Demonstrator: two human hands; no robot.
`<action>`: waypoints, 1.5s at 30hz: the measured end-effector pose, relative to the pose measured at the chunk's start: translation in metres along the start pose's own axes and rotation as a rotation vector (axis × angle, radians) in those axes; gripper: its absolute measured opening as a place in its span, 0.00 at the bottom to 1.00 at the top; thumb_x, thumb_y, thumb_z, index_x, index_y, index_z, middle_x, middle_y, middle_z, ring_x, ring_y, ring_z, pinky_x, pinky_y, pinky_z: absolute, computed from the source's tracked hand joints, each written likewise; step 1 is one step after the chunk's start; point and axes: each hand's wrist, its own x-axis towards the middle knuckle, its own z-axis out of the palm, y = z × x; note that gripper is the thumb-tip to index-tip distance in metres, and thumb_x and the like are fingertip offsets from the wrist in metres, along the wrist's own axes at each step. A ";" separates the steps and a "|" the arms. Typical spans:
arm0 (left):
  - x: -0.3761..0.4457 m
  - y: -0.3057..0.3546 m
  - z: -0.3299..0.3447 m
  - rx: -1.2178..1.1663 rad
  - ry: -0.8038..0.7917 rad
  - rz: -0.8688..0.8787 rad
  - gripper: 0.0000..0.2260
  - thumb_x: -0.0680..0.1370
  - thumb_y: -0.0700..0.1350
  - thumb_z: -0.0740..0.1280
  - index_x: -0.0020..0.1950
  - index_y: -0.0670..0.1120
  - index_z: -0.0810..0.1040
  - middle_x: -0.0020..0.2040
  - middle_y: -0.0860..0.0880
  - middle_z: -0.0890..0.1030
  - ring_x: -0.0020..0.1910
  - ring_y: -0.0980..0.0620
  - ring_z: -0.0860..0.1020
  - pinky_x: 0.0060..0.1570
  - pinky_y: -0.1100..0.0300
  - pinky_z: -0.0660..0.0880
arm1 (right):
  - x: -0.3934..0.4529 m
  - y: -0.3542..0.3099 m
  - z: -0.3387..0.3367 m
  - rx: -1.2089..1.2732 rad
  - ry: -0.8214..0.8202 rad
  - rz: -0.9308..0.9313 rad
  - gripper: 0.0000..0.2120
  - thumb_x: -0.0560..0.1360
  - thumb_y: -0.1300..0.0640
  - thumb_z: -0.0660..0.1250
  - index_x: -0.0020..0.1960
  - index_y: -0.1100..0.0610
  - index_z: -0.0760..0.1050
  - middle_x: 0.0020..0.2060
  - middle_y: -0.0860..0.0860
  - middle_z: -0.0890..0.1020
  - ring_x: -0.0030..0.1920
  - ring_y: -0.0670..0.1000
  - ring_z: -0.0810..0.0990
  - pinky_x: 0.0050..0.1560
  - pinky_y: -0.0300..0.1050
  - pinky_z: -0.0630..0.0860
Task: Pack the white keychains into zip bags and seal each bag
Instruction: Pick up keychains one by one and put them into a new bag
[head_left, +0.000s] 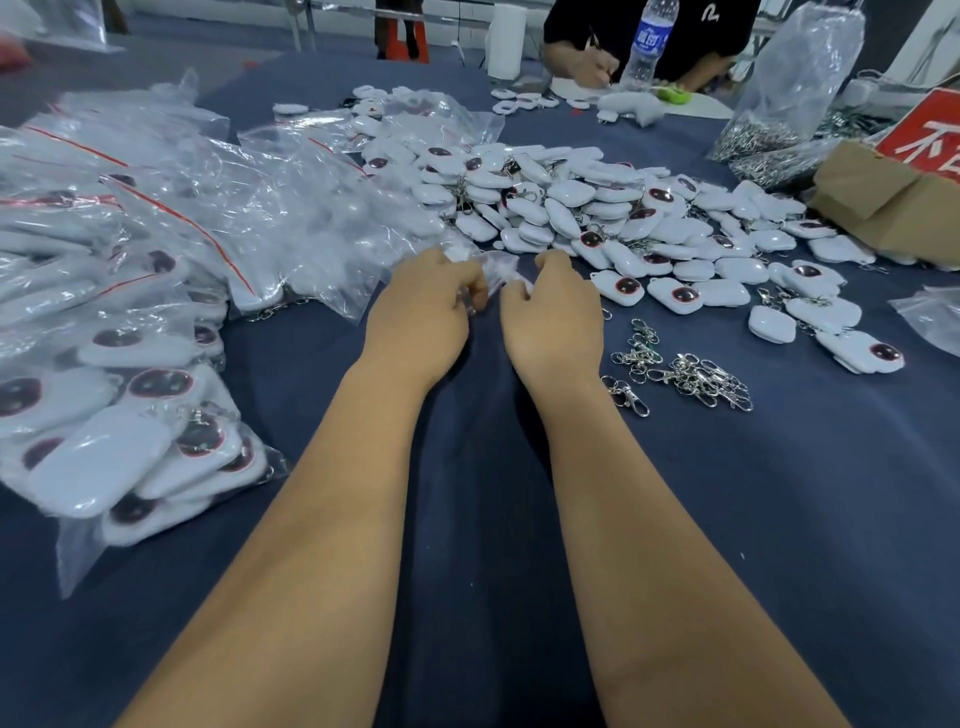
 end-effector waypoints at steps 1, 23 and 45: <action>0.000 -0.001 0.000 0.013 0.015 -0.031 0.15 0.75 0.32 0.58 0.44 0.49 0.80 0.49 0.46 0.72 0.51 0.44 0.72 0.47 0.50 0.72 | 0.001 -0.001 -0.001 0.078 0.007 0.023 0.13 0.80 0.60 0.57 0.62 0.63 0.71 0.56 0.59 0.79 0.57 0.59 0.75 0.58 0.53 0.70; 0.006 0.003 -0.003 -0.737 0.166 -0.326 0.13 0.75 0.38 0.64 0.48 0.53 0.83 0.39 0.58 0.82 0.35 0.68 0.78 0.40 0.73 0.74 | -0.002 -0.015 -0.002 1.270 -0.221 0.393 0.14 0.78 0.73 0.59 0.63 0.70 0.70 0.46 0.62 0.80 0.39 0.54 0.82 0.44 0.42 0.82; 0.001 0.009 -0.003 -0.793 0.082 -0.294 0.09 0.76 0.37 0.65 0.50 0.41 0.84 0.38 0.49 0.82 0.37 0.53 0.80 0.45 0.56 0.81 | 0.000 -0.009 0.008 1.060 -0.240 0.276 0.11 0.73 0.73 0.62 0.52 0.70 0.79 0.42 0.61 0.82 0.41 0.55 0.80 0.53 0.60 0.79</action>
